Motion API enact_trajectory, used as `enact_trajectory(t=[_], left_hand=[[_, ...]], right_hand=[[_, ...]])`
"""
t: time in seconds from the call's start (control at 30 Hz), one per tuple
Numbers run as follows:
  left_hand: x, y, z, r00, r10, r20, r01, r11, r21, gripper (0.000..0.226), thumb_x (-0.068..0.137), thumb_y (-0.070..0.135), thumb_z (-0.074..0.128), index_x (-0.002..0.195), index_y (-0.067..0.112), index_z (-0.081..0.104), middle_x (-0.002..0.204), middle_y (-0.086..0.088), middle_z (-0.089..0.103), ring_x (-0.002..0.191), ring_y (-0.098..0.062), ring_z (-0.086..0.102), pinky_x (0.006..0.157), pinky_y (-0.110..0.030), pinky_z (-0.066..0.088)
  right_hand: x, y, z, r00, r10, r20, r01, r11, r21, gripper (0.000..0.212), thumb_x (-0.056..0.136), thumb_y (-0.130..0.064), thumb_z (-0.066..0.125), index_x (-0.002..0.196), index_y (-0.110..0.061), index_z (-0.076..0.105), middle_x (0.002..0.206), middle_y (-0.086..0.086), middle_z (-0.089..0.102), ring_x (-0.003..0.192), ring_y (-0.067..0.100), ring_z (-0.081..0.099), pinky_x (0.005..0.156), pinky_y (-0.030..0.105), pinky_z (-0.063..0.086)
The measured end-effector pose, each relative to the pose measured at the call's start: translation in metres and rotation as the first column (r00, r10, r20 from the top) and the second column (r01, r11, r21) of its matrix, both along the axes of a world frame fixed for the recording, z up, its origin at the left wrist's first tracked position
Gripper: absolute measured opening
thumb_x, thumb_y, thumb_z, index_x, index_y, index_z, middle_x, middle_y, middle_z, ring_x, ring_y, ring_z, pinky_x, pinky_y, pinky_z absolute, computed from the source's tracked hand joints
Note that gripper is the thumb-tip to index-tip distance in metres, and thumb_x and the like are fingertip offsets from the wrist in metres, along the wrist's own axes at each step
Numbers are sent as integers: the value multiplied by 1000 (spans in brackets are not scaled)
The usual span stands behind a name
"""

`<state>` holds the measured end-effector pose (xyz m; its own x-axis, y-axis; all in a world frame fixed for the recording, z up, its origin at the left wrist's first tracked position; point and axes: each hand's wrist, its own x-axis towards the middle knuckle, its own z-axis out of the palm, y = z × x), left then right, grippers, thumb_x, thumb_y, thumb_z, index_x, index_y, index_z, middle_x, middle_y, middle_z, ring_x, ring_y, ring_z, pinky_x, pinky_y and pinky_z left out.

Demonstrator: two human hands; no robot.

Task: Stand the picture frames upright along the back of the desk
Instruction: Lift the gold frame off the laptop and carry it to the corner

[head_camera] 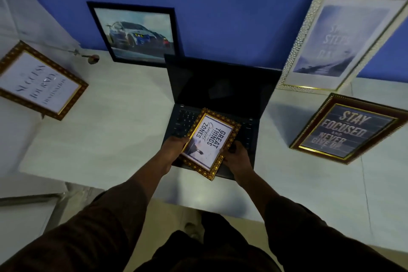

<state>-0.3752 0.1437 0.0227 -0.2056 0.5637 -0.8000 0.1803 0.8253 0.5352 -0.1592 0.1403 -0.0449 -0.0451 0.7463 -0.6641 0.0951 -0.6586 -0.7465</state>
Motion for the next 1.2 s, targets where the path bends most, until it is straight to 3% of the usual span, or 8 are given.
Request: enact_trajectory(t=[0.1, 0.23, 0.37, 0.47, 0.57, 0.7, 0.97, 1.2], left_hand=[[-7, 6, 11, 996, 91, 8, -91, 995, 37, 20, 96, 36, 55, 97, 17, 63, 94, -4, 71, 85, -19, 66, 79, -32, 52], [-34, 14, 18, 982, 151, -116, -134, 981, 137, 42, 92, 42, 60, 124, 15, 56, 122, -4, 62, 106, -22, 60, 90, -34, 47], [-62, 16, 41, 912, 27, -410, 101, 953, 286, 53, 91, 42, 61, 136, 16, 51, 135, -10, 56, 122, -28, 55, 100, -37, 45], [-90, 12, 53, 850, -124, -513, 304, 910, 283, 44, 92, 45, 60, 126, 16, 60, 127, -11, 63, 118, -27, 59, 97, -38, 48], [-121, -1, 62, 911, -127, -392, 252, 925, 285, 48, 94, 52, 51, 94, 7, 66, 92, -15, 72, 90, -35, 69, 69, -32, 48], [-156, -19, 78, 958, 104, -267, 16, 910, 414, 53, 92, 55, 52, 87, 4, 65, 76, -12, 70, 66, -25, 66, 56, -34, 49], [-218, -40, 87, 819, 574, -15, -498, 724, 477, 40, 99, 38, 51, 104, 4, 69, 95, -19, 77, 85, -41, 74, 74, -60, 58], [-257, -40, 81, 697, 688, 202, -688, 563, 457, 39, 101, 36, 49, 109, 5, 70, 104, -20, 76, 87, -37, 75, 79, -50, 60]], right_hand=[[1, 10, 12, 995, 71, -76, -68, 997, 45, 32, 92, -9, 68, 122, -13, 57, 122, 4, 69, 111, 22, 68, 86, 40, 60], [-3, 23, 24, 972, 209, -110, -199, 975, 96, 25, 95, -8, 63, 120, -8, 61, 116, 9, 73, 106, 26, 72, 80, 35, 62], [-29, 40, 47, 906, 410, -108, -390, 905, 170, 23, 98, -16, 59, 119, -10, 66, 114, 9, 75, 104, 27, 73, 85, 42, 60], [-59, 58, 76, 837, 542, -74, -513, 825, 238, 24, 100, -21, 56, 118, -10, 68, 107, 9, 76, 96, 23, 75, 82, 35, 61], [-96, 80, 98, 774, 632, -34, -598, 749, 285, 24, 99, -21, 59, 113, -6, 70, 103, 13, 76, 86, 18, 74, 73, 23, 59], [-138, 110, 113, 772, 632, -67, -590, 753, 291, 24, 95, -18, 64, 110, 0, 72, 107, 23, 74, 88, 25, 70, 79, 31, 57], [-205, 127, 114, 818, 499, -286, -485, 866, 125, 31, 99, -39, 56, 112, -16, 73, 101, 8, 75, 94, 25, 69, 92, 43, 52], [-278, 117, 120, 871, 391, -296, -376, 920, 109, 29, 101, -35, 49, 105, -17, 71, 93, 7, 73, 87, 26, 67, 75, 37, 51]])
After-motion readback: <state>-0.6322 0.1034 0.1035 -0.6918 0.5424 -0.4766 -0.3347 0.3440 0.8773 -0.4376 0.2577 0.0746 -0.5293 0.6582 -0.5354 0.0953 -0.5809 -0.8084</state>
